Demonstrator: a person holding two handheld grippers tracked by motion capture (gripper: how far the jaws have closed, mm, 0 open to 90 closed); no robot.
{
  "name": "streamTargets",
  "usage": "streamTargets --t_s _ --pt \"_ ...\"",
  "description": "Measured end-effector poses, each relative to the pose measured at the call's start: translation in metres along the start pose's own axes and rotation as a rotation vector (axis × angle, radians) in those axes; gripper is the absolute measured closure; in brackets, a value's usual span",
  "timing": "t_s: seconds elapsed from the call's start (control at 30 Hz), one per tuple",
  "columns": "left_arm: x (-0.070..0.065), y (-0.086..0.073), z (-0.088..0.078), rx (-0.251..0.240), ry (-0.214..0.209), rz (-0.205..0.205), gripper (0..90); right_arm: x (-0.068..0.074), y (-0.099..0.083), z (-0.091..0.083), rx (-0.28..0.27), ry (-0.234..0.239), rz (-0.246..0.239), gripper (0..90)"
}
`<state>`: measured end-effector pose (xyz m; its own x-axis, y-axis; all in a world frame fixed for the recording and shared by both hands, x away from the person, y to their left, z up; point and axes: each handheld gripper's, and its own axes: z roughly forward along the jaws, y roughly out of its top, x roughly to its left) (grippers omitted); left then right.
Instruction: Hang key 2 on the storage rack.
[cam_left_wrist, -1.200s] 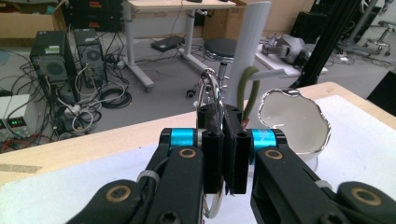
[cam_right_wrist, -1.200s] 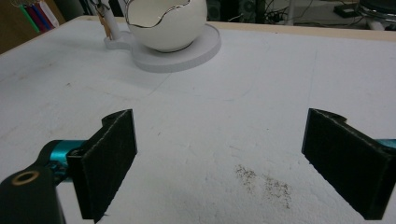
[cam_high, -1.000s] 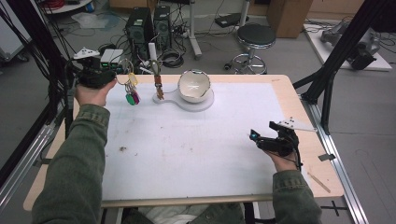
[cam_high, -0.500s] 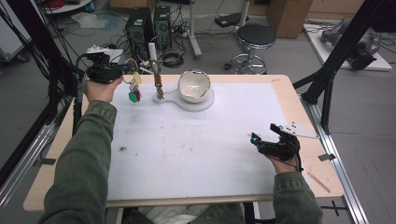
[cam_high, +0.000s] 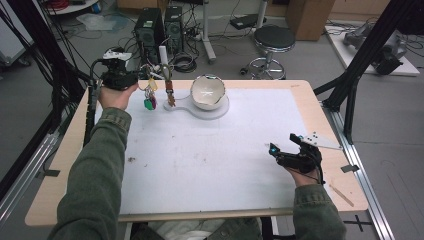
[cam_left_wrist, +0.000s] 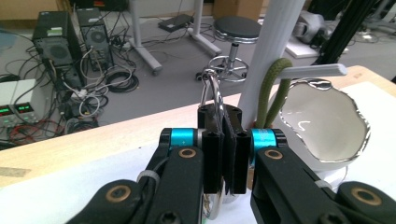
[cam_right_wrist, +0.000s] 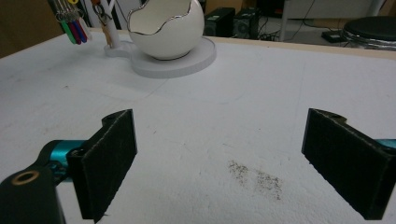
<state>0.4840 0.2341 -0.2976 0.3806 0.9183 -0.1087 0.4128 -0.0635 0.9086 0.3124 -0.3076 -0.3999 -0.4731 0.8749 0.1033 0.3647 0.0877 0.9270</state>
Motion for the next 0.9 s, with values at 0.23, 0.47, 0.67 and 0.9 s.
streamTargets --t_s 0.23,0.47,0.67,0.9 --pt "-0.007 -0.002 0.005 0.011 -0.013 0.026 86.9 0.000 -0.001 0.001 -0.004 -0.009 -0.004 9.6" --pt "-0.014 -0.006 0.014 0.044 -0.009 0.072 86.7 -0.002 -0.001 0.000 -0.013 -0.019 -0.002 9.6" --pt "-0.016 -0.010 0.019 0.079 -0.001 0.115 86.5 -0.002 -0.002 0.001 -0.007 -0.015 -0.001 9.6" --pt "-0.017 -0.006 0.011 -0.005 -0.031 0.124 74.9 -0.003 -0.003 0.001 -0.005 -0.014 0.002 9.6"
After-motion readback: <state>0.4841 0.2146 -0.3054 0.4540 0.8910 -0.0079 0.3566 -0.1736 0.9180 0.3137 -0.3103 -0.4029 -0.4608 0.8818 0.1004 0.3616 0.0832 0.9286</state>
